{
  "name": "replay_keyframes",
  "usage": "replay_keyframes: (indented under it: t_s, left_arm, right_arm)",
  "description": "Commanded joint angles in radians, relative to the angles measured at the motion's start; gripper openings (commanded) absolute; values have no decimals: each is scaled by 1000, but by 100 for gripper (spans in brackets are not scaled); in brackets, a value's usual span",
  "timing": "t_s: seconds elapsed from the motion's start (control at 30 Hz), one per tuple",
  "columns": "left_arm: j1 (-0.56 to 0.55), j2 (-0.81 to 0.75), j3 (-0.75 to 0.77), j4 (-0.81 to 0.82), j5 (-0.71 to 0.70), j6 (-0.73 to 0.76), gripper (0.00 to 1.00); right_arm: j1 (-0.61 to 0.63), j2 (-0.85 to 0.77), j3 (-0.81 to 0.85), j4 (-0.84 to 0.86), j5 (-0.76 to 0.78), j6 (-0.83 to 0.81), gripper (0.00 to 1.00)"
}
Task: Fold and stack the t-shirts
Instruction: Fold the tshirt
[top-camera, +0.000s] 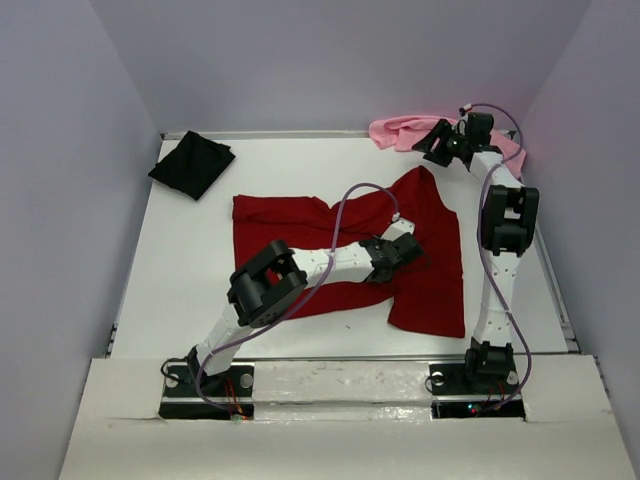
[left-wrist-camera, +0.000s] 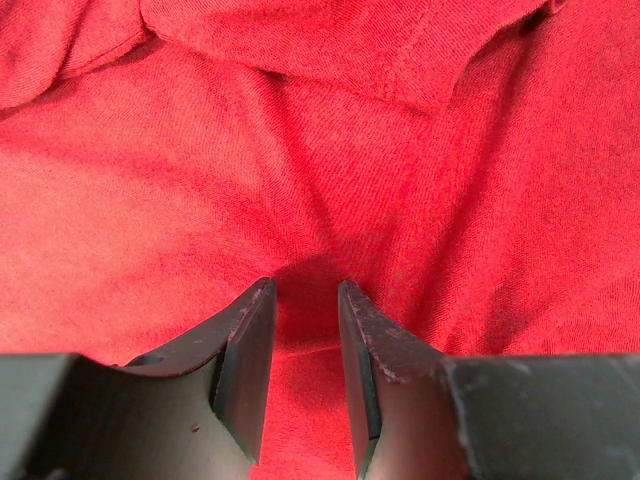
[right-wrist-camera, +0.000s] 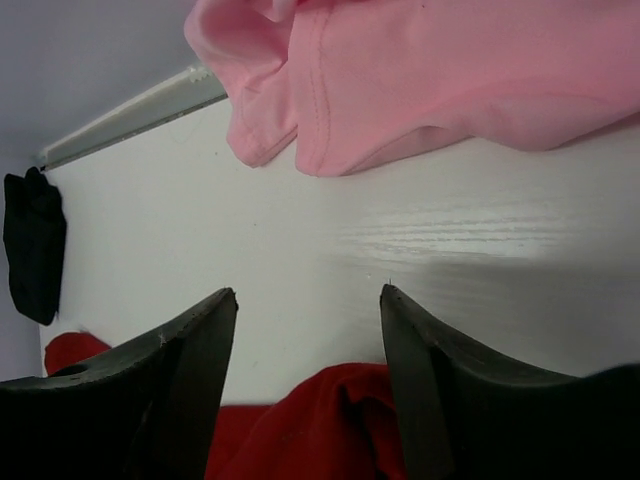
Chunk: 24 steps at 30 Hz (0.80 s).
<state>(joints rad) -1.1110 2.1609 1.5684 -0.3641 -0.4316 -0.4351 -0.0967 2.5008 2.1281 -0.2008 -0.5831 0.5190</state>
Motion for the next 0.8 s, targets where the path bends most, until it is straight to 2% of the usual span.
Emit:
replay_keyframes:
  t_s: [0.0,0.27,0.53,0.77]
  left_arm:
    - [-30,126,-59,-245,110,-13,42]
    - [-26,125,-15,-237,103,-7,42]
    - [-23,128,-7,-240,106,-2,42]
    - [-21,135,4,-242,111,-1,42]
  right_arm:
    - [3,-72,-43,-34,15,-42,66]
    - [-15,-215,-200,-57,42,-105,64]
    - [-24,-299,-281,-15,60,-142,63]
    - [-24,-333,-321,-64,52,-137,62]
